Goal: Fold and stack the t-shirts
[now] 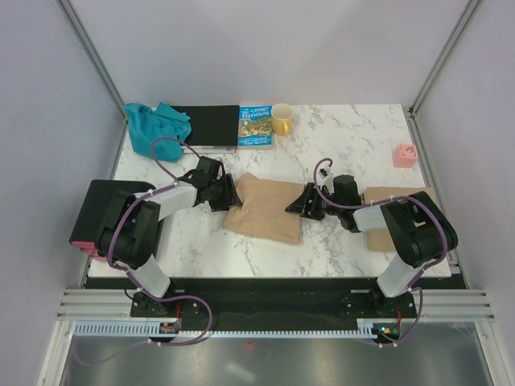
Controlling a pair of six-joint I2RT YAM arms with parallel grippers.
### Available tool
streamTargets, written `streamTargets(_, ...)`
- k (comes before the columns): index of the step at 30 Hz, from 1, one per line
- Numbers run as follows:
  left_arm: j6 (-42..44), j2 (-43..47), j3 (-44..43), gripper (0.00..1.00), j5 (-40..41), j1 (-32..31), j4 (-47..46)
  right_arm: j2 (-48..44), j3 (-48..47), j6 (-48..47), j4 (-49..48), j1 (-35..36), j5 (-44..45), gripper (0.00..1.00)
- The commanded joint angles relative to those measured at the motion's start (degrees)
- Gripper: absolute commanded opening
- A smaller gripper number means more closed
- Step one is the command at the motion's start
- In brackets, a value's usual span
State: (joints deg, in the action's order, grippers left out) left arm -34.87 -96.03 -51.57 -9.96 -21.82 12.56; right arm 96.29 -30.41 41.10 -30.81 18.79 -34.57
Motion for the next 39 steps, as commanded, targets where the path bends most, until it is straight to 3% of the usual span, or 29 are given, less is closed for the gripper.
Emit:
streamTargets(1,1.65,-2.76,1.21,0.56,-3.4,-0.24,-0.16,4.61,1.32,-1.55,7.08,1.6,5.65,0.69)
streamTargets(10,0.6,-4.52,2.61,0.55,-7.88,-0.41,-3.59,7.33,0.53,-1.02,5.76,3.45,5.91,0.68)
streamTargets(13,0.59,-3.47,3.32,0.47,-7.8,-0.5,-3.94,8.03,0.27,-0.85,5.41,3.89,6.18,0.59)
streamTargets(14,0.77,-2.94,3.49,0.43,-7.62,-0.41,-3.77,8.21,0.27,-0.85,5.32,3.98,6.35,0.47)
streamTargets(16,0.95,-1.98,3.85,0.35,-7.27,-0.41,-3.77,8.56,0.09,-0.67,5.15,4.15,6.35,0.41)
streamTargets(18,1.21,-1.79,3.76,0.32,-7.79,-0.41,-3.85,9.26,-0.26,-0.15,4.36,4.33,5.3,0.43)
streamTargets(20,1.39,-2.32,3.67,0.32,-8.59,-0.41,-4.03,10.05,-0.7,0.38,2.6,4.77,4.51,0.57)
streamTargets(25,1.74,-3.11,3.76,0.32,-9.64,-0.41,-4.56,10.85,-1.4,2.05,-0.31,6.09,3.36,0.63)
streamTargets(31,2.09,-3.46,3.67,0.29,-10.26,-0.5,-4.91,12.87,-1.58,2.84,-1.79,7.05,3.89,0.52)
streamTargets(37,2.44,-3.81,3.76,0.26,-11.14,-0.68,-5.35,14.89,-1.67,4.86,-5.84,8.55,3.45,0.49)
streamTargets(39,2.62,-3.9,3.67,0.25,-11.23,-0.76,-5.26,14.89,-1.67,5.13,-5.93,9.07,4.59,0.34)
